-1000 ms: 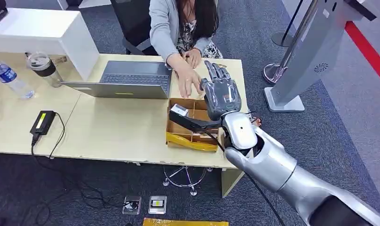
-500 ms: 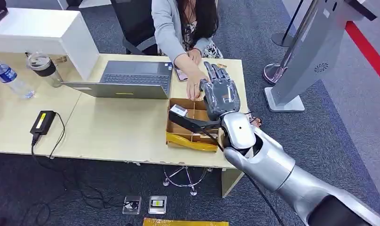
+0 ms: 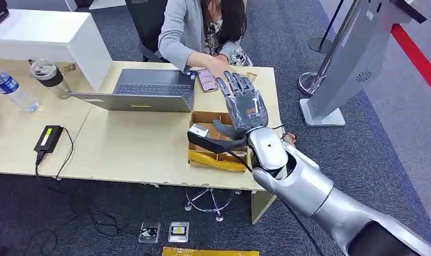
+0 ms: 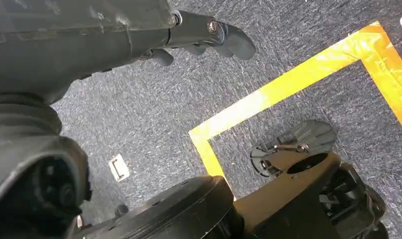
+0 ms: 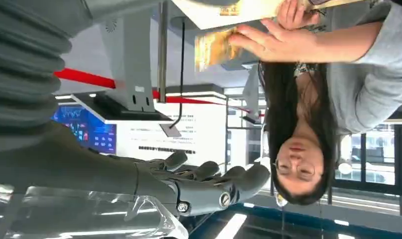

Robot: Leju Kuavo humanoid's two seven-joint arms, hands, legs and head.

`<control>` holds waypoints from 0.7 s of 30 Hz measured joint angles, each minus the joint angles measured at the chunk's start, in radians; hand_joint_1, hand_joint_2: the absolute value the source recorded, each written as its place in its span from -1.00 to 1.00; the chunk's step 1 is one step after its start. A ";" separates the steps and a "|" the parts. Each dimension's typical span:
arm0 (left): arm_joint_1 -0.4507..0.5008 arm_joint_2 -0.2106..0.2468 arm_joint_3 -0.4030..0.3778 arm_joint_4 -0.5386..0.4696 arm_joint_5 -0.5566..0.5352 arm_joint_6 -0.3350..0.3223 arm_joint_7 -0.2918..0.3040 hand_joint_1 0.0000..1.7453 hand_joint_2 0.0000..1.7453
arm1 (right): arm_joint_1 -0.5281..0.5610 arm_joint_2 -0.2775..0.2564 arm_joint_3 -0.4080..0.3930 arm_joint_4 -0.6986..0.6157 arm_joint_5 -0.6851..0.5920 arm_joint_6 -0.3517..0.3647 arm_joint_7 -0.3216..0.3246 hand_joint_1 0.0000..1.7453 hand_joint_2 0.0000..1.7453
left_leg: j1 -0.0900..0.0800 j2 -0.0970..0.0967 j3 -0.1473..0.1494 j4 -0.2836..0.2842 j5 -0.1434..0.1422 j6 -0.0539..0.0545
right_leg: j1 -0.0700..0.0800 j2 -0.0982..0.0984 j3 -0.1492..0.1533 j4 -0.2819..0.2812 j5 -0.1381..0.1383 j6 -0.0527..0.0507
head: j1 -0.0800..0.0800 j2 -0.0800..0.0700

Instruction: Pass the card to the sensor for recognition and then transmit it.

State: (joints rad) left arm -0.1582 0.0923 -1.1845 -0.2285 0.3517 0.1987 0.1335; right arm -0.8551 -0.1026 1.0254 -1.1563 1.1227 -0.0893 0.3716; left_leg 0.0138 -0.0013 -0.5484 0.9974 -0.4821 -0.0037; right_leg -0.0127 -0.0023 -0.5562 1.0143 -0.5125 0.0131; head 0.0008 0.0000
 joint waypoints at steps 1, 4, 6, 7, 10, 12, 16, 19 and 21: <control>0.000 0.000 0.000 0.000 0.000 0.000 0.000 -1.00 -1.00 | 0.000 0.002 0.002 -0.001 0.006 0.002 0.001 -1.00 -1.00 | 0.000 0.000 0.000 0.000 0.000 0.000 | 0.000 0.000 0.000 0.000 0.000 0.000 | 0.000 0.000; 0.000 0.000 0.000 0.000 0.001 0.001 0.000 -1.00 -1.00 | 0.000 0.002 0.007 -0.005 0.016 0.002 0.004 -1.00 -1.00 | 0.000 0.000 0.000 0.000 0.000 0.000 | 0.000 0.000 0.000 0.000 0.000 0.000 | 0.000 0.000; 0.001 0.000 0.000 0.000 0.006 0.003 -0.001 -1.00 -1.00 | 0.004 0.001 0.007 -0.015 0.017 -0.011 0.011 -1.00 -1.00 | 0.000 0.000 0.000 0.000 0.000 0.000 | 0.000 0.000 0.000 0.000 0.000 0.000 | 0.000 0.000; 0.001 0.000 0.000 0.000 0.008 0.004 -0.001 -1.00 -1.00 | 0.010 0.000 0.006 -0.026 0.017 -0.019 0.014 -1.00 -1.00 | 0.000 0.000 0.000 0.000 0.000 0.000 | 0.000 0.001 0.000 0.000 0.000 0.000 | 0.000 0.000; 0.004 0.000 0.001 0.000 0.014 0.005 -0.005 -1.00 -1.00 | 0.040 -0.011 0.000 -0.064 0.016 -0.023 0.028 -1.00 -1.00 | 0.000 0.000 0.000 0.000 0.000 0.000 | 0.000 0.001 0.000 0.000 0.000 0.000 | 0.000 0.000; 0.007 0.000 0.002 0.000 0.015 0.005 -0.008 -1.00 -1.00 | 0.054 -0.019 -0.006 -0.087 0.016 -0.022 0.034 -1.00 -1.00 | 0.000 0.001 0.000 0.000 0.000 0.000 | 0.000 0.002 0.000 0.000 0.000 0.000 | 0.000 0.000; 0.008 0.000 0.003 0.000 0.020 0.008 -0.008 -1.00 -1.00 | 0.089 -0.034 -0.018 -0.132 -0.045 -0.001 0.076 -1.00 1.00 | 0.000 0.001 0.001 0.000 0.000 0.000 | 0.000 0.001 0.000 0.000 0.000 0.000 | 0.000 0.000; 0.018 0.001 0.005 0.000 0.028 0.016 -0.012 -1.00 -1.00 | 0.152 -0.057 -0.039 -0.195 -0.102 0.002 0.119 -1.00 1.00 | 0.000 0.001 0.001 0.000 0.000 0.000 | 0.000 0.002 0.000 0.000 0.000 0.000 | 0.000 0.000; 0.023 0.001 0.005 0.000 0.029 0.018 -0.015 -1.00 -1.00 | 0.184 -0.080 -0.046 -0.251 -0.116 -0.007 0.143 -1.00 1.00 | 0.000 0.001 0.001 0.000 0.000 0.000 | 0.000 0.002 -0.001 0.000 0.000 0.000 | 0.000 0.000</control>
State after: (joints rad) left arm -0.1357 0.0935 -1.1795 -0.2281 0.3807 0.2163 0.1183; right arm -0.6707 -0.1827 0.9796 -1.4068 1.0068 -0.0961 0.5145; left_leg 0.0137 0.0000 -0.5478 0.9975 -0.4824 -0.0038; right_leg -0.0128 -0.0004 -0.5569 1.0140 -0.5126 0.0130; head 0.0008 0.0000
